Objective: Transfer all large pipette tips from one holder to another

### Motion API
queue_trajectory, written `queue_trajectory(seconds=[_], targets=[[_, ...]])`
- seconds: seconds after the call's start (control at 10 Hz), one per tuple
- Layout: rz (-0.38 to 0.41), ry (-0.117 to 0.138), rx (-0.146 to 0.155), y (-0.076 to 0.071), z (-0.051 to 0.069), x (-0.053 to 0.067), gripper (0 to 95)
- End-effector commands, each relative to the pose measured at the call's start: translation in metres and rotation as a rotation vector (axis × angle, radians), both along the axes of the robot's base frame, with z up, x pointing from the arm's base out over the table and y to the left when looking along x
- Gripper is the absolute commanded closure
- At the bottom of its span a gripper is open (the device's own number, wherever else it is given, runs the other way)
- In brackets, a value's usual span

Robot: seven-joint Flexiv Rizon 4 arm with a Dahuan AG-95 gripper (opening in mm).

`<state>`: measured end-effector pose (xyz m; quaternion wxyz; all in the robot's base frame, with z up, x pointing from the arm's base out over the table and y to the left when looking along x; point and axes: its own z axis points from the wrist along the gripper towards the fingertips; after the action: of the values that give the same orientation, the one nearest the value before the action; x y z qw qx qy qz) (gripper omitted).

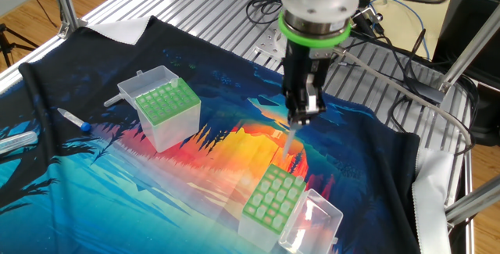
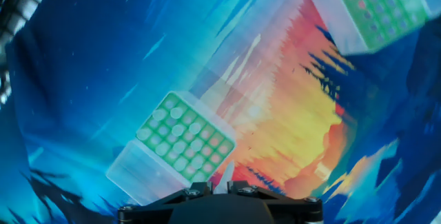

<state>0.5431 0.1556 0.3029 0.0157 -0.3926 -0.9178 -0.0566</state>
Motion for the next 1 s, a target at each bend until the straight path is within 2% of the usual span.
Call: queue_trajectory(seconds=[0.1, 0.2, 0.7, 1.0], targets=[[0.139, 0.002, 0.004, -0.016, 0.002, 0.000, 95.0], [0.201, -0.001, 0.004, -0.025, 0.001, 0.004, 95.0], [0.348, -0.022, -0.004, -0.052, -0.004, 0.009, 95.0], [0.393, -0.027, -0.016, -0.058, -0.007, 0.013, 95.0]])
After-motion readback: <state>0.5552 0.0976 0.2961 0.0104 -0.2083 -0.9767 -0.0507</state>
